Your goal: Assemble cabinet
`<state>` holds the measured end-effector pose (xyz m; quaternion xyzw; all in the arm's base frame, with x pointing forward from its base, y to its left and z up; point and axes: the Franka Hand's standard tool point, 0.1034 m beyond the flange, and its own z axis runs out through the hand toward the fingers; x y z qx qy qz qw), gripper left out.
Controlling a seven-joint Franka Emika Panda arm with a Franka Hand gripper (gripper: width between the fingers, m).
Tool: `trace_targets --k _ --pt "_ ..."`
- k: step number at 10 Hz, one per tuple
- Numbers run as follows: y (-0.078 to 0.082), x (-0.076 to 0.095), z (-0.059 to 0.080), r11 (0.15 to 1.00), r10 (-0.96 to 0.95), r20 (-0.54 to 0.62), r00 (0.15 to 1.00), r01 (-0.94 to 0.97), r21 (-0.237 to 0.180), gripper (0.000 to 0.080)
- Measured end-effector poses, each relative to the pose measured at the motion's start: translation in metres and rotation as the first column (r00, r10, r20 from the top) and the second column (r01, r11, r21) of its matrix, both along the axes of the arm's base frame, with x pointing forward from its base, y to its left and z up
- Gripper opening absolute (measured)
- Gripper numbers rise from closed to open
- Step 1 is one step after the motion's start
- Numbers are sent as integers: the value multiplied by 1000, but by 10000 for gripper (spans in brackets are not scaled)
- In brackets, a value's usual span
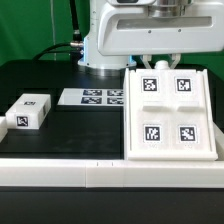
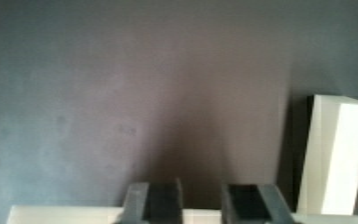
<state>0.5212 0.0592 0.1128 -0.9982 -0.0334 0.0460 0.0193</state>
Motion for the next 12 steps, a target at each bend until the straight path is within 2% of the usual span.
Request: trace_targets --k 1,2,3,7,11,12 --pt "-2 2 3 1000 9 -10 1000 -9 2 93" --pt "-8 10 14 1000 27 -34 999 -27 7 83" --pt "-10 17 15 999 36 -42 998 -36 8 70" --pt "-9 17 14 999 38 -51 998 -38 8 33" --pt "-5 31 32 999 44 -81 996 -43 13 2" --pt "-2 34 33 999 44 -90 995 -43 13 2"
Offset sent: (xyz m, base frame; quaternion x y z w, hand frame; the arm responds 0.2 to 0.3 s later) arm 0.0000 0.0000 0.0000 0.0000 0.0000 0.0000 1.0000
